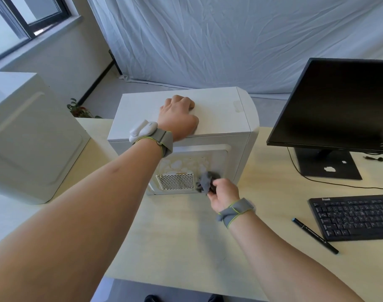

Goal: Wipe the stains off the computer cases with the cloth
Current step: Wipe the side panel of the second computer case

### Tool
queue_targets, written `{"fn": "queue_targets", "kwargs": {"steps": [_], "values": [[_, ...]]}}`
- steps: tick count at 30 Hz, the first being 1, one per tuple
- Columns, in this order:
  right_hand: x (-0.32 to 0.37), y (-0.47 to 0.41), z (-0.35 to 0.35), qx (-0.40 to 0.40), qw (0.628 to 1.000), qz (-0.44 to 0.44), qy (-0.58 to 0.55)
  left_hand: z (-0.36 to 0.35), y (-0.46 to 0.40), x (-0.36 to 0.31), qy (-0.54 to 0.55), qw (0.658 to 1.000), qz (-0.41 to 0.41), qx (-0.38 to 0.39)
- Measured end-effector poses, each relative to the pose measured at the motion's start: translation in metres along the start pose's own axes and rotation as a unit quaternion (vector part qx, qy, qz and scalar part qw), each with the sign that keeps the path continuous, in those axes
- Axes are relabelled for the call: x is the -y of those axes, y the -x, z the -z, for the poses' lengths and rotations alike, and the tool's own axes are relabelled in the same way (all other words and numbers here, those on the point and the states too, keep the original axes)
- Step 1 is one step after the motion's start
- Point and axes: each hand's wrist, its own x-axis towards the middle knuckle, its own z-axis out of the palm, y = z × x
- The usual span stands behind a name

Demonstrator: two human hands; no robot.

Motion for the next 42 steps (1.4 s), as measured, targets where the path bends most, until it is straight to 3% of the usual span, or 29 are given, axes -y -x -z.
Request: {"fn": "queue_targets", "kwargs": {"steps": [5, 10, 15, 20, 29, 31, 35, 37, 39, 42], "values": [[0.021, 0.028, -0.022, 0.051, 0.993, 0.060, -0.084, 0.001, 0.002, -0.001, -0.003, 1.000, 0.001, 0.006], [0.028, 0.048, -0.008, 0.109, 0.980, 0.163, -0.036, 0.001, 0.004, -0.001, 0.004, 1.000, 0.006, 0.008], [0.013, 0.027, 0.006, 0.023, 0.997, 0.046, 0.060, 0.002, 0.004, -0.003, 0.001, 1.000, 0.007, 0.007], [0.015, 0.021, -0.011, 0.004, 0.999, 0.033, 0.035, 0.000, 0.004, -0.002, -0.001, 1.000, 0.006, 0.006], [0.038, 0.055, -0.019, 0.196, 0.968, 0.145, -0.062, -0.001, -0.002, 0.001, 0.024, 0.999, 0.019, 0.008], [0.035, 0.046, -0.009, 0.198, 0.970, 0.118, -0.077, 0.003, -0.002, 0.003, 0.093, 0.995, 0.042, 0.022], [0.011, 0.013, 0.020, 0.111, 0.992, -0.022, -0.046, 0.015, -0.006, 0.006, 0.215, 0.972, 0.077, 0.054], [0.000, 0.003, 0.029, 0.087, 0.994, -0.069, -0.014, 0.019, -0.008, 0.013, 0.116, 0.990, 0.029, 0.069], [-0.015, -0.004, 0.031, 0.064, 0.994, -0.087, -0.005, 0.018, -0.004, 0.024, -0.034, 0.996, -0.073, 0.032], [-0.030, -0.019, 0.030, 0.022, 0.994, -0.107, 0.019, 0.009, 0.002, 0.041, -0.057, 0.986, -0.156, -0.019]]}}
